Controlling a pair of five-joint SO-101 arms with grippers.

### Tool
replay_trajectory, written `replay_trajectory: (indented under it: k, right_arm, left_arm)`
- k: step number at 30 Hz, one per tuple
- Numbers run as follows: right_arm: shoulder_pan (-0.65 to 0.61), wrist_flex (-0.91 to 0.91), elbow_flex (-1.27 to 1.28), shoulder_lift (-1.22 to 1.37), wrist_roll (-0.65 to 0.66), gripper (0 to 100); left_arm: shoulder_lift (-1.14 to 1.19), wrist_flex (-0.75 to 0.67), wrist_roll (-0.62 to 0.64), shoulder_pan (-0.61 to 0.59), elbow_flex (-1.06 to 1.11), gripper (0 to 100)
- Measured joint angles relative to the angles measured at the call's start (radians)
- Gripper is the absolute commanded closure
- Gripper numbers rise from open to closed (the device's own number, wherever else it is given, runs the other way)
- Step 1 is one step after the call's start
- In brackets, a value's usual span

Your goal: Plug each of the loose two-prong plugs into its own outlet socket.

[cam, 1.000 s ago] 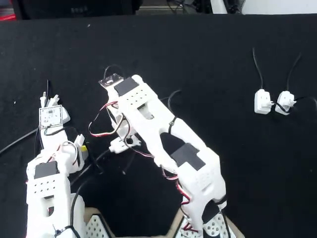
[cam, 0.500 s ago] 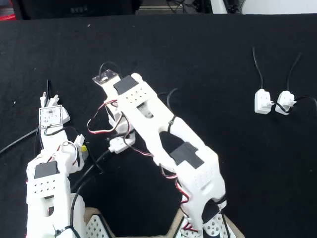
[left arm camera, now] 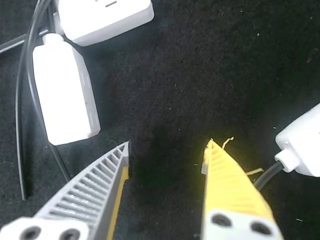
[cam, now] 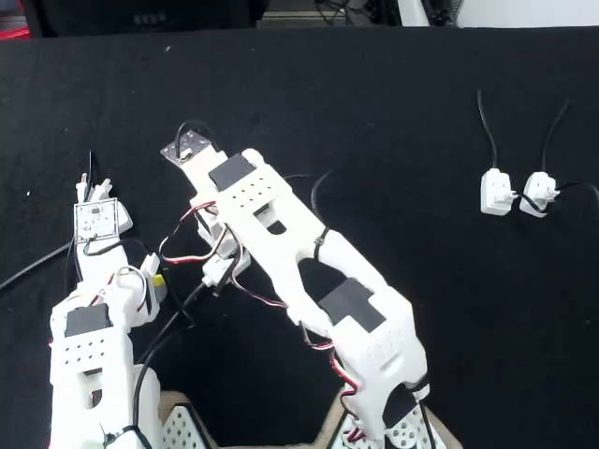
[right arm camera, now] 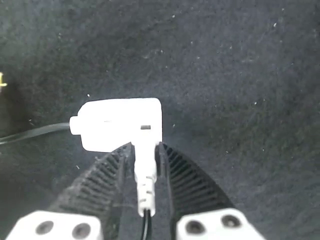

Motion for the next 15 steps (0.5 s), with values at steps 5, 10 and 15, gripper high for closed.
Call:
replay_trajectory:
  k: [5,10,15]
  right_arm:
    - [-0.002,0.000,0.000,0.000,0.000,98.8]
    - [-0.003,-0.005,-0.003,0.000,0.000,98.7]
    - [-0.003,0.006,-0.018,0.002,0.000,93.2]
  left_arm:
    - [0.000,0.000,0.000,0.000,0.000,76]
    - [0.000,0.000,0.000,0.000,0.000,76]
    - [0.000,0.000,0.000,-0.005,0.000,76]
